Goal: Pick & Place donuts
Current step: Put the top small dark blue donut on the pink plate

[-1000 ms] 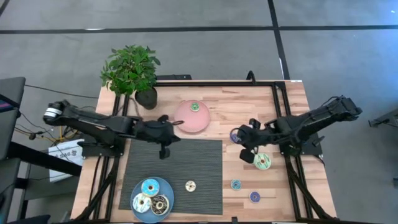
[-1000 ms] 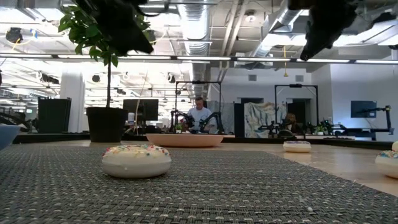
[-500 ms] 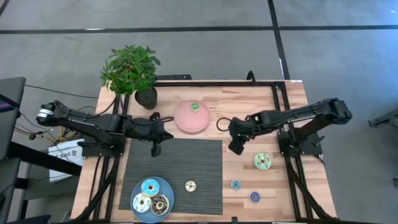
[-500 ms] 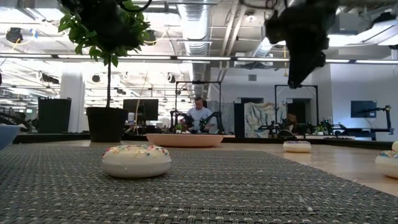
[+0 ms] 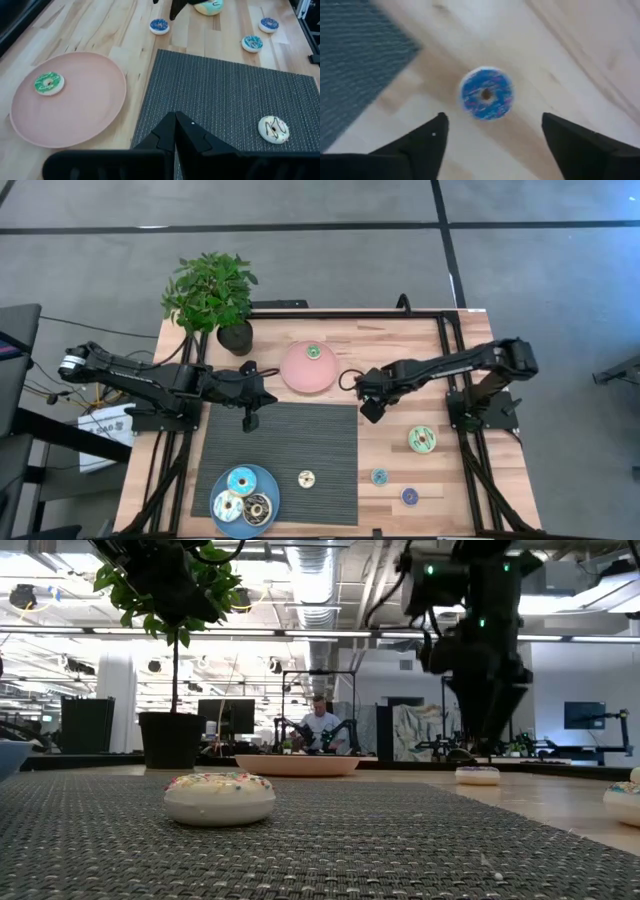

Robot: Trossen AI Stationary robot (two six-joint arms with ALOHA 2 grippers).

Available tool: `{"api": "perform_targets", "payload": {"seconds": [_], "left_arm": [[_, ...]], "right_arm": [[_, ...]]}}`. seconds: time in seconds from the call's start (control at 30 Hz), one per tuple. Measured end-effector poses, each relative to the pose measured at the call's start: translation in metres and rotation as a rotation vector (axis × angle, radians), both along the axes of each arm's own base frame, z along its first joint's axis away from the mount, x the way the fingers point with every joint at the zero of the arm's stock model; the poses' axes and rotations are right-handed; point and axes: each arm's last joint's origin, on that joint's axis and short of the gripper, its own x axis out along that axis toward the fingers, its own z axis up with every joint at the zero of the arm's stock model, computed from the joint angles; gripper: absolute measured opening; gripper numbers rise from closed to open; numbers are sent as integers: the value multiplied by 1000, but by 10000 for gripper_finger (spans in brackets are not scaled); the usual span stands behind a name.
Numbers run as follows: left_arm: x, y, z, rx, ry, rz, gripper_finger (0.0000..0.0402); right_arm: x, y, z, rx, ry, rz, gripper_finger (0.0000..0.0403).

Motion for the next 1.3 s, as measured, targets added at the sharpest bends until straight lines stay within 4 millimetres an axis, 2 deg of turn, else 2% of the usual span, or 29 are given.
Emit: {"api": "perform_targets", "payload": {"seconds": [0.17,0.33,0.47,0.73,1.3], "left_arm": [[0,0,1,-27,-9,11,0],[1,0,1,-37,-16,17,0],[2,0,3,-50,-35,24,0],[2,0,3,-51,-41,24,0],[3,-1,5,-54,-59,24,0]], "right_arm": [[-8,-1,-23,-30,70,-40,359],[-9,4,-32,21,-30,-35,368],[-8,5,-34,21,-89,-39,359],[-13,-7,-46,22,-109,-85,332],[-11,-12,-46,75,-140,-99,253]]}}
